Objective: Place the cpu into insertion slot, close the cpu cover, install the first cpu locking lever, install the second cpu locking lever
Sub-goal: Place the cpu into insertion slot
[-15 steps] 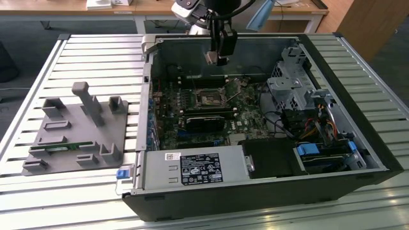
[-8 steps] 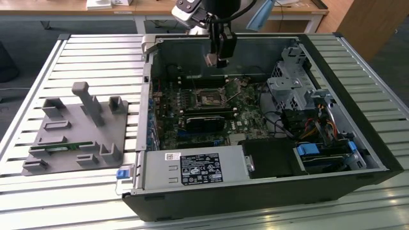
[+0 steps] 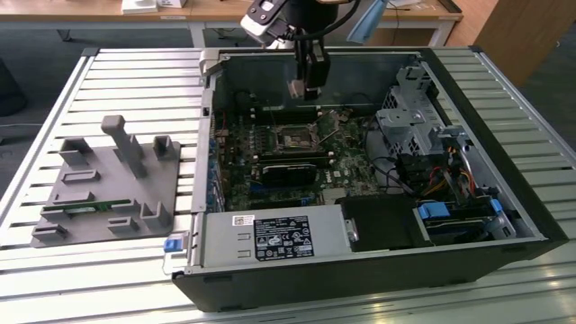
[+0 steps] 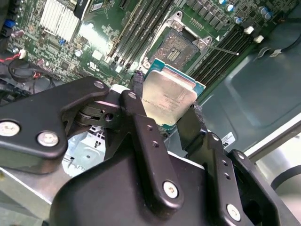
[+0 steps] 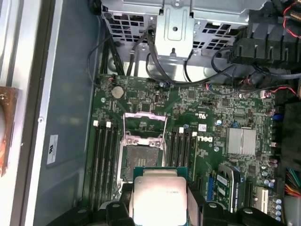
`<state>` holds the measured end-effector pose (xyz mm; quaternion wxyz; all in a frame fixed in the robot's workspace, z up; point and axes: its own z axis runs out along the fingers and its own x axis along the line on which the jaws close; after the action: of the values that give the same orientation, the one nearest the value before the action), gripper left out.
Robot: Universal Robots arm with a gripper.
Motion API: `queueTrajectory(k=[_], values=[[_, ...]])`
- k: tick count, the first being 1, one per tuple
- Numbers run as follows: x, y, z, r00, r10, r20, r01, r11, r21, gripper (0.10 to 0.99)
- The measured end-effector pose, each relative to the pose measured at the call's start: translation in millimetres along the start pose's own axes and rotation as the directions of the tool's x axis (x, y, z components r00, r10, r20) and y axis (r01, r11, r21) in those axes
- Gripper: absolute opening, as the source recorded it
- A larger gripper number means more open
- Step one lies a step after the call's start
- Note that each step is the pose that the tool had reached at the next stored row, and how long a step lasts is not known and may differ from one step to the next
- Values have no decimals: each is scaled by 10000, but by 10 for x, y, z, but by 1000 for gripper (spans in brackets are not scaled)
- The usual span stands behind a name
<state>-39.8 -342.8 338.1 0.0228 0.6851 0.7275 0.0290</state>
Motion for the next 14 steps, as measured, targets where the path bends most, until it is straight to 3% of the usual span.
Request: queueTrajectory(k=[14], values=[[-1,-7,97,9998,173,62,-173,9998,1,537]])
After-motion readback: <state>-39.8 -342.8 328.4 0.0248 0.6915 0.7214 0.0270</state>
